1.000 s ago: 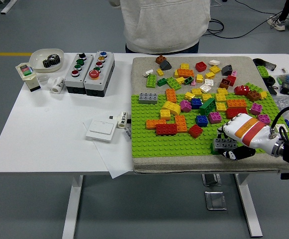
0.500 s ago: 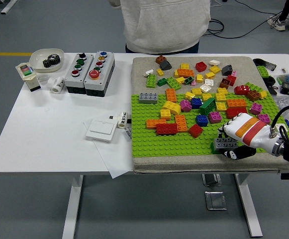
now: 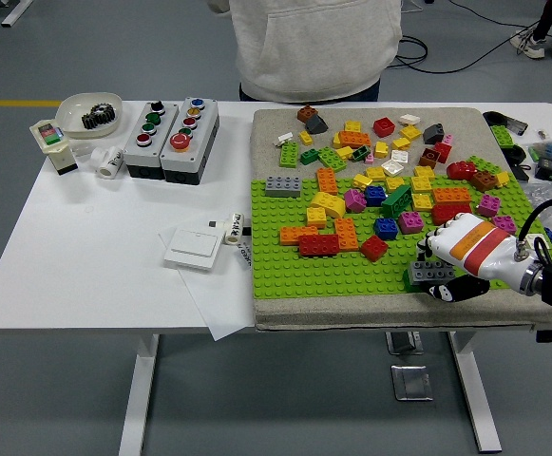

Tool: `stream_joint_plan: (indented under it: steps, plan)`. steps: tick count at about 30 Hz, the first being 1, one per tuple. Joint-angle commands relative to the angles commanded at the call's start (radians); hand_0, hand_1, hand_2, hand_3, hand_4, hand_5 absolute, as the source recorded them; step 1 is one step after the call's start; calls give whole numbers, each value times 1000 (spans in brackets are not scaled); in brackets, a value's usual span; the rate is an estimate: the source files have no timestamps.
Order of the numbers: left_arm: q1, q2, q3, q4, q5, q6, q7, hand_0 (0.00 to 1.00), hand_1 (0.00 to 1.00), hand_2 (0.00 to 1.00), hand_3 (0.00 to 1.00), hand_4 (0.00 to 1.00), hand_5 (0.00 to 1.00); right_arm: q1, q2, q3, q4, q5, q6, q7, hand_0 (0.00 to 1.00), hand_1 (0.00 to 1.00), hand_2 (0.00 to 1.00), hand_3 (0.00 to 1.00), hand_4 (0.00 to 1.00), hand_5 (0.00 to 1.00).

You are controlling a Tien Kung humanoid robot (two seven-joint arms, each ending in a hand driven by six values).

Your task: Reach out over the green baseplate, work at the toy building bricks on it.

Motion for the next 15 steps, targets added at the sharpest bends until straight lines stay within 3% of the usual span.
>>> stream_joint_plan:
  steps: [15]
  plan:
    - [-3,2,2,0,-1,0,0,602,695,657,549,563,624,3,5,0,-8,1,7,0,426,529,613,573,774,410]
